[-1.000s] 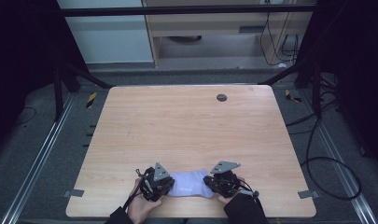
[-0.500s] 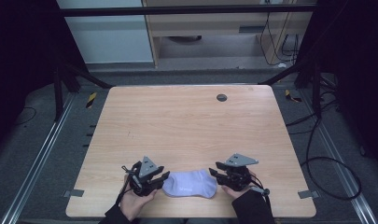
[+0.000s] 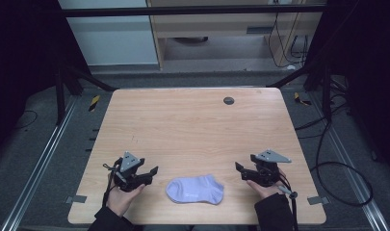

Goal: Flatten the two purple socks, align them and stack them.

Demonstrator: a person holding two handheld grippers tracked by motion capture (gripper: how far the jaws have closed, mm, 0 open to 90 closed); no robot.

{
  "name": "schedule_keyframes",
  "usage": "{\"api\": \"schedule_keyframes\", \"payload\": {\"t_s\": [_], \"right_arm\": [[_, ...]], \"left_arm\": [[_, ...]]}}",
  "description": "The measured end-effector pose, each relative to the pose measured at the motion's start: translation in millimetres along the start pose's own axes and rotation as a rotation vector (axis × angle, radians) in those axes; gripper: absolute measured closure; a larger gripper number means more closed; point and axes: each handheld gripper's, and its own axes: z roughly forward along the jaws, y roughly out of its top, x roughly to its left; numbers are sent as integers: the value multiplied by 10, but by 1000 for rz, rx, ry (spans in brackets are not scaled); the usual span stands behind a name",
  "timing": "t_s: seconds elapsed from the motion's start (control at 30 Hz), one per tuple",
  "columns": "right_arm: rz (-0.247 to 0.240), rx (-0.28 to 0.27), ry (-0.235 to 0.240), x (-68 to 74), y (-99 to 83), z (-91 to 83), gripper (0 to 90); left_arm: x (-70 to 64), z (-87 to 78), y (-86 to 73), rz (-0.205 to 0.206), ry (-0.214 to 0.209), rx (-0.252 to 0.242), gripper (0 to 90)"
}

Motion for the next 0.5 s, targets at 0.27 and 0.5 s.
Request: {"api": "schedule_keyframes", "payload": {"t_s": [0.27, 0.5], "right_arm": [[26, -1, -69, -244, -59, -44, 223], [40, -9, -123, -431, -101, -79, 188]], "left_arm": [[287, -27, -71, -25, 57, 4, 300], [460, -27, -120, -53, 92, 14, 279]]}}
